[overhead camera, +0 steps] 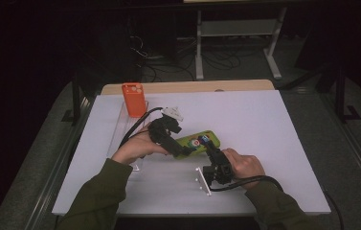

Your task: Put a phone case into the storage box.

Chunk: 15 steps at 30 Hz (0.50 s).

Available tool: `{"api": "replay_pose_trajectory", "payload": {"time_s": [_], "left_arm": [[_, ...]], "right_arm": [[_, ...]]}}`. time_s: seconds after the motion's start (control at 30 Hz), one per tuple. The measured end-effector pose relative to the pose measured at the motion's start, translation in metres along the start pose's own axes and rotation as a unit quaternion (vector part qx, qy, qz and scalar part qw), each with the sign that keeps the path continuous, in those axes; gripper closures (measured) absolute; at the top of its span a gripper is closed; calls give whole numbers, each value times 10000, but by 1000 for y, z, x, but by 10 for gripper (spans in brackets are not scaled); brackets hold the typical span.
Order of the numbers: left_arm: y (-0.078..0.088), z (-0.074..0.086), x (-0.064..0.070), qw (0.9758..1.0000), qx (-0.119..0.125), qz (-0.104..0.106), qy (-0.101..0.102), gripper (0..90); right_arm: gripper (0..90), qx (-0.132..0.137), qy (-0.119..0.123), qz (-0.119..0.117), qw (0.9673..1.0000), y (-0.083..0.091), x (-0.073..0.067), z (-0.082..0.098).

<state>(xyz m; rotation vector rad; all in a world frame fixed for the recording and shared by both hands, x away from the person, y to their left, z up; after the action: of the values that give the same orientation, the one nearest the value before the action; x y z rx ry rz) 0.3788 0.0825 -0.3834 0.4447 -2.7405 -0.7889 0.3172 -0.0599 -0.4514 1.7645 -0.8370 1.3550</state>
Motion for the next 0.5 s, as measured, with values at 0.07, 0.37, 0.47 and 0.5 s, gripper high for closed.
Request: {"api": "replay_pose_trajectory", "payload": {"time_s": [0.07,0.37,0.47,0.5], "left_arm": [[3,1,0,10000,-32,-7,-31,0],[21,2,-10,9995,222,-197,-79,0],[28,5,-14,9992,281,-284,-50,0],[30,6,-15,9991,283,-301,-46,0]], "right_arm": [[764,-31,-57,-10,10000,0,1,1],[763,-216,-758,-246,9966,1,3,15],[764,-218,-971,-228,9948,1,7,18],[763,-198,-1006,-196,9945,1,9,19]]}}
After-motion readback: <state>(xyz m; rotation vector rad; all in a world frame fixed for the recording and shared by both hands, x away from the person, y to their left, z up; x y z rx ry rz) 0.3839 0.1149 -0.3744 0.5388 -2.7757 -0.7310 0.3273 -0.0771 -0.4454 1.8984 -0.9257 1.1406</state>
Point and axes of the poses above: each handheld gripper's, and its own axes: y roughly backward along the jaws, z roughly out of its underside, x roughly to its right, the point moved 5 cm from there along -y, roughly forward along the jaws, and after that the axes turned 14 degrees about x, right-handed, at the moved point
